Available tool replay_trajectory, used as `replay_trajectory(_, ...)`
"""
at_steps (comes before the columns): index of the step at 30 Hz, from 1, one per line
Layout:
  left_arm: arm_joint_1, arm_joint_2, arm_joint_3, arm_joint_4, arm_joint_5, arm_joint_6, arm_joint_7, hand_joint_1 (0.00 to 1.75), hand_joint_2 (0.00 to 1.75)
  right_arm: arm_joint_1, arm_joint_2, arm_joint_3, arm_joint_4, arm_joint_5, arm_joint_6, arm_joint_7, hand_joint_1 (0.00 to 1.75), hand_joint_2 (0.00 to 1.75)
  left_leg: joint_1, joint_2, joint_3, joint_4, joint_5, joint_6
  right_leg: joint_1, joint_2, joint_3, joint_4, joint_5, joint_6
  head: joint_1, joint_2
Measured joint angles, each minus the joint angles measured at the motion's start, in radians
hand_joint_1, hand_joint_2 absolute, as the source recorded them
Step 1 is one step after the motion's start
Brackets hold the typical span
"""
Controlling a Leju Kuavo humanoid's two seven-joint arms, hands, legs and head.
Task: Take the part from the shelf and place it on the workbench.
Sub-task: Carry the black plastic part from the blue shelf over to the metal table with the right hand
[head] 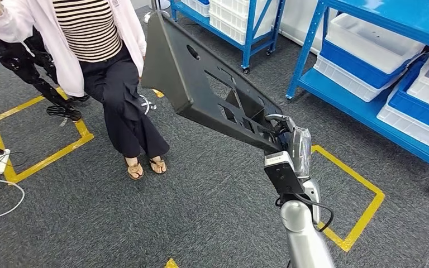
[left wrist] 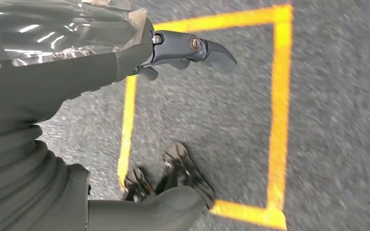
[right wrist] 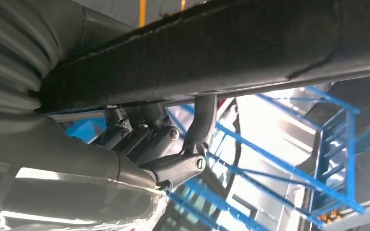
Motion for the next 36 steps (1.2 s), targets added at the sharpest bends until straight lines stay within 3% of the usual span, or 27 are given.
replay_trajectory(2,0.005,0.0,-0.008,0.0,-0.034,0.025,0.035,0.0,1.75,-0.017,0.003,0.002,0.013,0.001,0.001,0.02,1.75,1.75,0.003,-0.014,-0.007,-0.002,0.006,-0.012,0.003,-0.014,0.001,-0.003,0.006,-0.015,0.0,0.0)
replay_trajectory(4,0.011,0.0,-0.025,0.0,-0.07,0.039,0.066,0.0,1.75,-0.04,0.007,0.003,0.026,0.005,0.003,0.041,1.75,1.75,0.005,0.012,-0.022,0.022,-0.01,-0.02,0.001,-0.032,0.001,-0.005,0.013,-0.03,-0.003,0.0)
replay_trajectory(7,0.01,-0.003,-0.047,0.0,-0.091,0.038,0.083,0.0,1.75,-0.067,0.009,0.002,0.038,0.016,0.002,0.062,1.75,1.75,0.004,0.091,-0.1,0.187,-0.099,-0.029,0.01,-0.065,0.001,-0.007,0.014,-0.048,-0.013,0.0)
replay_trajectory(9,0.01,-0.005,-0.054,0.0,-0.083,0.022,0.079,0.0,1.75,-0.08,0.006,0.001,0.045,0.026,0.0,0.084,1.75,1.75,0.005,0.107,-0.145,0.285,-0.133,-0.029,0.019,-0.09,-0.001,-0.007,0.013,-0.052,-0.013,0.0)
replay_trajectory(10,0.01,-0.006,-0.055,0.0,-0.078,0.011,0.075,0.0,1.75,-0.09,0.005,0.001,0.047,0.029,-0.001,0.096,1.75,1.75,0.005,0.109,-0.141,0.283,-0.125,-0.026,0.022,-0.102,-0.002,-0.007,0.012,-0.053,-0.013,0.0)
replay_trajectory(11,0.011,-0.006,-0.055,0.0,-0.074,-0.002,0.071,0.0,1.75,-0.104,0.003,0.0,0.049,0.029,-0.002,0.108,1.75,1.75,0.003,0.113,-0.116,0.241,-0.102,-0.021,0.025,-0.112,-0.002,-0.007,0.012,-0.053,-0.013,0.0)
replay_trajectory(13,0.01,-0.007,-0.057,0.0,-0.076,-0.024,0.067,0.0,1.75,-0.141,-0.003,-0.001,0.05,0.026,-0.001,0.128,1.75,1.75,-0.006,0.145,-0.035,0.104,-0.051,-0.005,0.031,-0.13,-0.002,-0.006,0.011,-0.053,-0.013,0.0)
replay_trajectory(15,0.008,-0.007,-0.062,0.0,-0.081,-0.038,0.064,0.0,1.75,-0.182,-0.011,-0.004,0.05,0.022,0.0,0.141,1.75,1.75,-0.017,0.169,0.009,0.023,-0.031,0.007,0.037,-0.146,-0.003,-0.006,0.009,-0.051,-0.012,0.0)
replay_trajectory(17,0.008,-0.008,-0.066,0.0,-0.084,-0.046,0.059,0.0,1.75,-0.21,-0.018,-0.007,0.05,0.022,0.0,0.149,1.75,1.75,-0.022,0.156,0.01,0.01,-0.028,0.015,0.04,-0.163,-0.002,-0.009,0.009,-0.048,-0.011,0.0)
replay_trajectory(19,0.01,-0.01,-0.067,0.0,-0.086,-0.051,0.055,0.0,1.75,-0.225,-0.023,-0.009,0.05,0.027,0.0,0.153,1.75,1.75,-0.017,0.138,0.017,-0.005,-0.017,0.024,0.039,-0.148,-0.008,0.004,-0.001,-0.042,-0.011,0.0)
replay_trajectory(20,0.01,-0.012,-0.068,0.0,-0.087,-0.052,0.053,0.0,1.75,-0.231,-0.027,-0.009,0.05,0.029,0.0,0.154,1.75,1.75,-0.012,0.13,0.021,-0.013,-0.012,0.029,0.037,-0.125,-0.02,0.033,-0.016,-0.04,-0.011,0.0)
replay_trajectory(22,0.008,-0.014,-0.07,0.0,-0.09,-0.053,0.05,0.0,1.75,-0.237,-0.038,-0.01,0.052,0.032,0.0,0.155,1.75,1.75,-0.007,0.108,0.024,-0.018,-0.007,0.034,0.029,-0.08,-0.074,0.149,-0.064,-0.039,-0.007,0.0)
replay_trajectory(24,0.008,-0.019,-0.075,0.0,-0.105,-0.05,0.052,0.0,1.75,-0.238,-0.05,-0.01,0.056,0.034,-0.001,0.158,1.75,1.75,-0.005,0.081,0.024,-0.018,-0.006,0.034,0.02,-0.069,-0.13,0.258,-0.096,-0.031,-0.005,0.0)
replay_trajectory(25,0.009,-0.021,-0.081,0.0,-0.123,-0.046,0.061,0.0,1.75,-0.24,-0.055,-0.01,0.058,0.035,-0.002,0.159,1.75,1.75,-0.004,0.068,0.024,-0.017,-0.006,0.033,0.015,-0.067,-0.138,0.268,-0.092,-0.022,-0.005,0.0)
replay_trajectory(26,0.011,-0.023,-0.092,0.0,-0.154,-0.043,0.075,0.0,1.75,-0.245,-0.059,-0.01,0.058,0.036,-0.002,0.159,1.75,1.75,-0.001,0.054,0.025,-0.015,-0.007,0.031,0.009,-0.065,-0.125,0.234,-0.07,-0.01,-0.005,0.0)
replay_trajectory(28,0.014,-0.023,-0.128,0.001,-0.219,-0.043,0.106,0.0,1.75,-0.265,-0.068,-0.01,0.06,0.04,-0.003,0.159,1.75,1.75,0.003,0.029,0.021,-0.004,-0.012,0.02,-0.006,-0.039,-0.069,0.104,-0.012,0.015,-0.004,0.0)
replay_trajectory(29,0.014,-0.022,-0.146,0.001,-0.238,-0.047,0.115,0.0,1.75,-0.279,-0.072,-0.009,0.061,0.042,-0.003,0.159,1.75,1.75,0.004,0.017,0.016,0.003,-0.015,0.012,-0.011,-0.025,-0.044,0.049,0.008,0.02,-0.004,0.0)
replay_trajectory(31,0.015,-0.018,-0.168,0.001,-0.243,-0.058,0.118,0.0,1.75,-0.303,-0.079,-0.007,0.065,0.047,-0.002,0.162,1.75,1.75,0.006,-0.002,0.004,0.009,-0.014,-0.004,-0.01,-0.01,-0.028,0.014,0.018,0.014,-0.004,0.0)
replay_trajectory(33,0.02,-0.015,-0.174,0.001,-0.235,-0.07,0.116,0.0,1.75,-0.327,-0.08,0.0,0.07,0.051,0.001,0.165,1.75,1.75,0.012,-0.008,-0.003,0.008,-0.011,-0.015,-0.005,-0.027,-0.028,0.013,0.023,0.001,-0.005,0.0)
replay_trajectory(34,0.023,-0.014,-0.175,0.001,-0.232,-0.074,0.114,0.0,1.75,-0.341,-0.08,0.006,0.074,0.052,0.004,0.166,1.75,1.75,0.012,0.009,-0.008,0.017,-0.017,-0.019,-0.005,-0.034,-0.028,0.012,0.025,-0.005,-0.006,0.0)
replay_trajectory(36,0.023,-0.012,-0.177,0.001,-0.226,-0.077,0.108,0.0,1.75,-0.373,-0.078,0.019,0.082,0.053,0.012,0.167,1.75,1.75,0.01,0.067,-0.046,0.095,-0.06,-0.024,-0.002,-0.052,-0.027,0.01,0.026,-0.019,-0.012,0.0)
